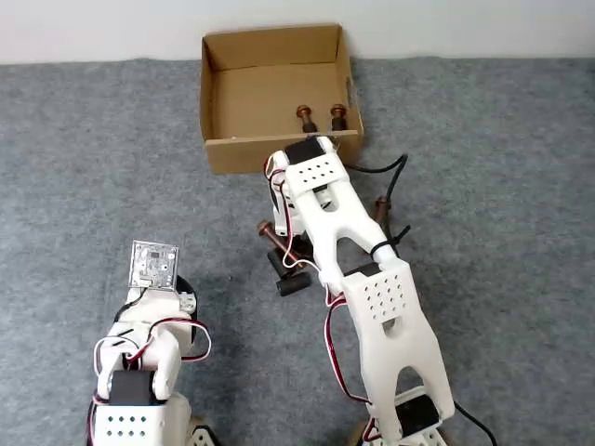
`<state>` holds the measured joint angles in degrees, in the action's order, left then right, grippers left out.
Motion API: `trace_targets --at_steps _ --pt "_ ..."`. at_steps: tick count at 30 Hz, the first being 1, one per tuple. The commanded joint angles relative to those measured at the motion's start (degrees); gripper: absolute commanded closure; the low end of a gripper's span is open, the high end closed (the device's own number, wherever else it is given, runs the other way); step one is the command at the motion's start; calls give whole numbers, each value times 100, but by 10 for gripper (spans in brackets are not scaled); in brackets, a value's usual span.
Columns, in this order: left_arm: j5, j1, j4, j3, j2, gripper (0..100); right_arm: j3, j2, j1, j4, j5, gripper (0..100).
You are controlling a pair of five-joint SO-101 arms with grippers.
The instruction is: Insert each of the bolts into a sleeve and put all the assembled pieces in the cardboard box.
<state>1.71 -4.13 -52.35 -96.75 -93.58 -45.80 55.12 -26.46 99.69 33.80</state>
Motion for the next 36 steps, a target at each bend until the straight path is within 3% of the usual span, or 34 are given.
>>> trace_targets --at_steps 1,10,17,29,36 --pt "-35 -26 132 13 -26 995 62 -163 -180 295 9 990" --pt "-26 -18 114 13 -26 995 167 -1719 -163 330 -308 991" --pt "-18 -9 88 13 -26 995 1873 -3600 -110 321 -264 991" --pt "-44 -9 -246 75 -70 995 4730 -7222 1200 4 -62 991" --pt "-18 -9 -299 1086 -26 995 6954 -9059 2141 -602 -97 991"
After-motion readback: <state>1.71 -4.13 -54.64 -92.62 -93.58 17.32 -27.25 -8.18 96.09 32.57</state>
